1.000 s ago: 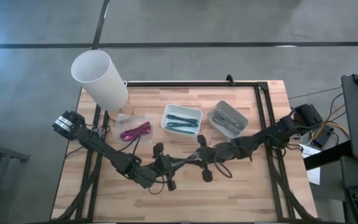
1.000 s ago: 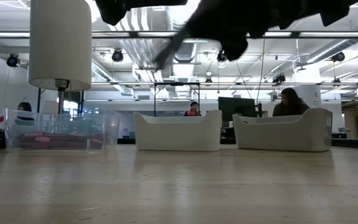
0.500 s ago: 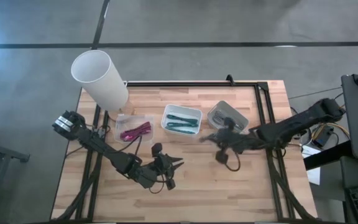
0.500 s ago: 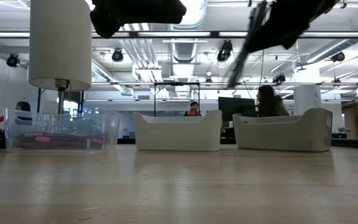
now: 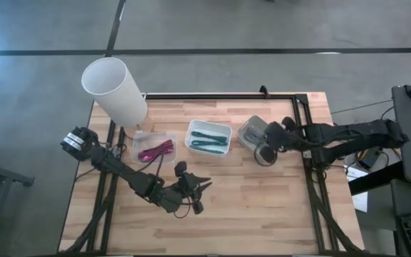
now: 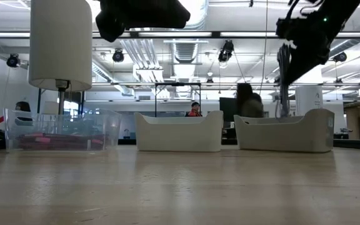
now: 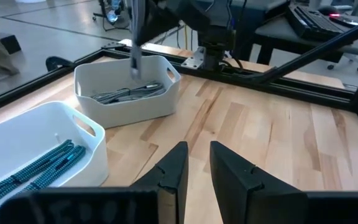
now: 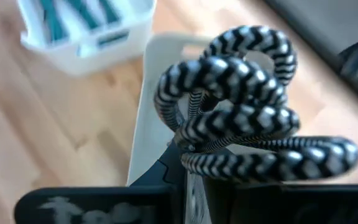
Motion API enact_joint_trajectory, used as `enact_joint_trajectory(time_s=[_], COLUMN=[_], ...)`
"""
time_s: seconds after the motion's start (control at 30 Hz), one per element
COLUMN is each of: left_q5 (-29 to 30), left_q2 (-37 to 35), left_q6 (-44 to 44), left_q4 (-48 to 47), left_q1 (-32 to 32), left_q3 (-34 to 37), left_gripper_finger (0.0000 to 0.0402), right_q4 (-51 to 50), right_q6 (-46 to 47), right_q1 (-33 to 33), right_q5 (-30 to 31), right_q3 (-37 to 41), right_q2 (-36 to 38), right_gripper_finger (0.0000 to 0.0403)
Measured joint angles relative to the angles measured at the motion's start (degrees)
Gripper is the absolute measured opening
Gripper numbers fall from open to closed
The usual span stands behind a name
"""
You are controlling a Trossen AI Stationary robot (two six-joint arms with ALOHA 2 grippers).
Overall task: Pick & Place USB Port
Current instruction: Put the black patterned charger cable into the gray bin
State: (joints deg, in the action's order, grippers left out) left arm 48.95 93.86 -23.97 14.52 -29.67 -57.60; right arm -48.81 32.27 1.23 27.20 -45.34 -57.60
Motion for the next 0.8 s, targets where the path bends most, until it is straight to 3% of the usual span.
enact_joint_trajectory(time_s=[0.3,0.57,0.8], left_q5=[0.0,0.0,0.0], left_q2=[0.0,0.0,0.0], left_q6=[0.0,0.1,0.1], left_q4=[0.0,0.0,-0.3], left_q1=[0.7,0.7,0.8], left_q3=[0.0,0.0,0.0], left_gripper_finger=[0.0071,0.0071,0.0071], right_q4=[-2.7,-5.3,-6.2], right_q6=[-7.4,-11.9,-13.4], right_q1=[-11.3,-17.1,-18.3], right_q5=[-19.9,-21.6,-23.9], right_q3=[0.0,0.0,0.0], right_q2=[-3.5,-9.1,-14.4], right_gripper_finger=[0.0024,0.0024,0.0024])
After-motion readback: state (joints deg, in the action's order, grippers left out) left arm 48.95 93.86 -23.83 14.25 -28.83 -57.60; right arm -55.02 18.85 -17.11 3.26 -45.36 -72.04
